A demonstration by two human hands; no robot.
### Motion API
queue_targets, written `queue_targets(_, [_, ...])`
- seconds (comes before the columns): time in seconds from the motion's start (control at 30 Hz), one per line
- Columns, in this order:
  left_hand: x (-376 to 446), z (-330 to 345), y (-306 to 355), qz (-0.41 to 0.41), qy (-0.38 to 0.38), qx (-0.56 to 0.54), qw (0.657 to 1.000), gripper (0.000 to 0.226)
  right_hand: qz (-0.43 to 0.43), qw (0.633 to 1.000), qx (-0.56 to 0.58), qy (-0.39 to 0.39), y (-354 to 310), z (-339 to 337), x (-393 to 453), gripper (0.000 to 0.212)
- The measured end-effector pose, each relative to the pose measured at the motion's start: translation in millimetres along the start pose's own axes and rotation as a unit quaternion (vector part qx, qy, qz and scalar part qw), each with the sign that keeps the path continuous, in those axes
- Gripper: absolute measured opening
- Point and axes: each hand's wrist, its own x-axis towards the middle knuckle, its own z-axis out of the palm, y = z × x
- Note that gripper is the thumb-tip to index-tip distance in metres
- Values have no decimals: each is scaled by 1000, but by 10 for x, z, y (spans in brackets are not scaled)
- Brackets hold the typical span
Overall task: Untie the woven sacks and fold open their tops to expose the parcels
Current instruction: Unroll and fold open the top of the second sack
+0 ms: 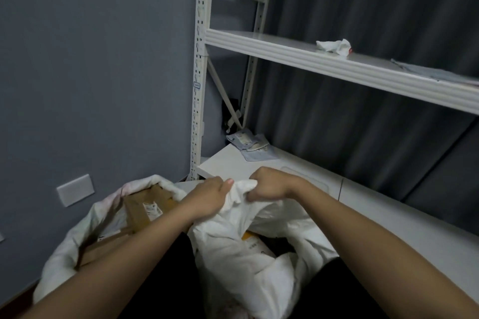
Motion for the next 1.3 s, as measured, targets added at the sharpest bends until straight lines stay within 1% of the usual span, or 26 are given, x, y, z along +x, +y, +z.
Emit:
queue_targets(0.07, [-45,84,106,-10,41,-29,999,51,19,992,126,-5,-47,-6,11,13])
queue_targets(0.13, [-52,95,126,-28,34,-104,994,48,7,985,172,-19,-27,-89,3,19])
queue_targets(0.17, [-37,59,77,-49,-20,-200,978,48,-2,989,146,-32,7,-133,-4,26])
queue_targets(0.2, [-23,9,6,-74,-84,-322,940,48,-8,996,83,-39,45,-158,-16,30])
queue_targets(0.23, [-22,-50,-52,-105,-127,-399,902,49,-13,999,-2,-34,79,-157,-31,30])
queue_targets(0.27, [-30,-103,-85,-119,-144,-397,899,54,-15,997,-69,-22,104,-129,-44,27])
queue_targets(0.3, [-33,-130,-96,-112,-137,-324,930,61,-11,995,-94,-9,122,-73,-50,24])
queue_targets(0.33, [-36,-134,-69,-85,-107,-199,971,67,-4,997,-78,-3,123,-2,-44,20])
queue_targets(0.37, [-63,-111,-11,-38,-57,-81,994,68,4,999,-31,-9,96,62,-51,17])
queue_targets(0.43, [-121,-12,122,57,7,9,998,55,15,995,89,-37,25,110,-44,21])
queue_targets(0.5, [-134,2,204,81,17,17,996,42,0,990,125,-64,6,24,-43,30])
queue_targets(0.53, [-90,-31,163,56,-1,-29,998,41,-13,992,103,-72,24,-37,-53,31])
queue_targets(0.6, [6,-155,46,-26,-71,-146,986,48,-27,998,-4,-51,90,-108,-81,25])
queue_targets(0.63, [49,-204,-5,-53,-87,-146,984,56,-24,998,-44,-26,113,-92,-100,21])
queue_targets(0.7, [55,-172,20,-39,-64,-1,997,68,-7,999,-31,4,140,65,-99,13])
queue_targets(0.77, [-22,-9,184,28,33,149,988,65,9,997,81,-15,95,201,-87,19])
queue_targets(0.83, [-91,91,341,69,62,143,985,58,7,985,167,-41,90,184,-81,30])
queue_targets(0.9, [-5,20,284,-8,22,17,1000,57,-14,983,163,-80,124,74,-134,23])
queue_targets(0.97, [95,-131,116,-98,-23,-99,990,59,-9,997,49,-66,192,23,-179,17])
queue_targets(1.0, [105,-187,58,-102,-29,-93,990,63,4,999,-10,-38,204,62,-189,15])
queue_targets(1.03, [75,-209,57,-74,-22,-58,995,69,16,1000,-17,-16,198,127,-194,13])
queue_targets(1.1, [-6,-162,115,38,24,56,997,71,28,995,96,-16,135,218,-204,15])
queue_targets(1.17, [-106,-66,237,136,64,143,978,54,30,973,226,-45,84,201,-207,14])
queue_targets(1.2, [-98,-43,256,150,59,143,977,48,18,969,241,-54,86,160,-207,14])
queue_targets(1.23, [-58,-54,226,135,43,114,983,48,2,974,222,-52,107,107,-203,15])
queue_targets(1.3, [75,-158,54,60,-9,8,998,54,-16,994,106,-17,161,74,-200,23])
